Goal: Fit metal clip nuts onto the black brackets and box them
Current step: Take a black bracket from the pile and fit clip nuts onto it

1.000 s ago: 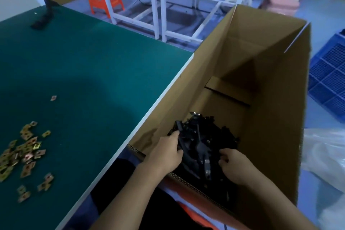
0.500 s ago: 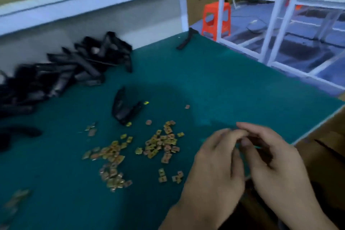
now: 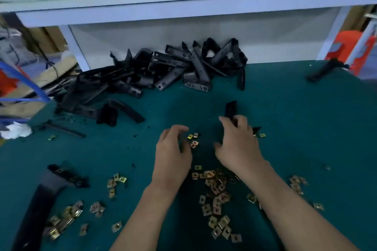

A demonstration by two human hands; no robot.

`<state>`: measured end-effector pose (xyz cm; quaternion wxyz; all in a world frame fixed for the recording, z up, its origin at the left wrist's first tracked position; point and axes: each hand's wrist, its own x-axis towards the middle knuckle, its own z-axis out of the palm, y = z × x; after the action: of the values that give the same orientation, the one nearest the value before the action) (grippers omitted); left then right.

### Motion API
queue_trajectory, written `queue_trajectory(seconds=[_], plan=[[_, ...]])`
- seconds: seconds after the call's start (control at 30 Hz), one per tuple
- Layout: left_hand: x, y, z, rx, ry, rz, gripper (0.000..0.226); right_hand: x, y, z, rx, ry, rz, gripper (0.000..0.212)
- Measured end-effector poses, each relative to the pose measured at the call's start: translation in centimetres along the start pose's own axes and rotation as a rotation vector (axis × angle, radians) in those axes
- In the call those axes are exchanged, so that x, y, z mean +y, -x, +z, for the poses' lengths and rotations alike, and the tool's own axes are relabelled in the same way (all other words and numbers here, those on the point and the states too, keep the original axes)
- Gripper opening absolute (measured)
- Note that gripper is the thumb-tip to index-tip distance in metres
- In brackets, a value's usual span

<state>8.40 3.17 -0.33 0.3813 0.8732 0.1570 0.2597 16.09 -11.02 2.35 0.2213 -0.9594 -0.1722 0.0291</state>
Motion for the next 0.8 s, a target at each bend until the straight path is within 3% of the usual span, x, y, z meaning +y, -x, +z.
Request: queue_trajectory(seconds=[0.1, 0.3, 0.37, 0.43, 0.5, 0.57, 0.67, 0.73, 0.8], plan=[[-1.1, -0.3, 0.2, 0.040, 0.024, 0.032, 0.025, 0.6, -1.6, 0.7, 0.112, -0.105, -0.007, 0.076], [-1.3, -0.3, 0.4, 0.119, 0.141, 0.121, 0.019, 1.1, -1.7, -1.1, 0.398, -0.552, -0.017, 0.044], [-0.9, -0.2, 0.4, 0.113, 0.214, 0.115, 0.018, 0.7, -0.8, -2.1, 0.341, -0.892, 0.025, 0.041], [-0.4, 0.1, 0.3, 0.071, 0.393, 0.026, 0.024, 0.3, 0.4, -3.1, 0.155, -1.190, 0.048, 0.042], [0.1, 0.2, 0.1, -0.013, 0.612, -0.090, 0.037, 0.2, 1.7, -3.8, -0.030, -1.331, 0.029, 0.041], [0.4, 0.0, -0.3, -0.182, 0.846, -0.207, 0.047, 0.3, 2.6, -4.4, -0.173, -1.366, 0.019, 0.039], [0.6, -0.2, -0.8, -0.485, 1.034, -0.274, 0.022, 0.9, 3.3, -4.4, -0.294, -1.353, 0.021, 0.038], [0.6, -0.1, -0.9, -0.560, 1.076, -0.301, 0.011, 1.2, 3.6, -4.2, -0.251, -1.335, -0.015, 0.035], [0.5, 0.1, -0.8, -0.600, 1.132, -0.345, 0.018, 1.2, 3.7, -3.8, -0.144, -1.281, -0.076, 0.029]])
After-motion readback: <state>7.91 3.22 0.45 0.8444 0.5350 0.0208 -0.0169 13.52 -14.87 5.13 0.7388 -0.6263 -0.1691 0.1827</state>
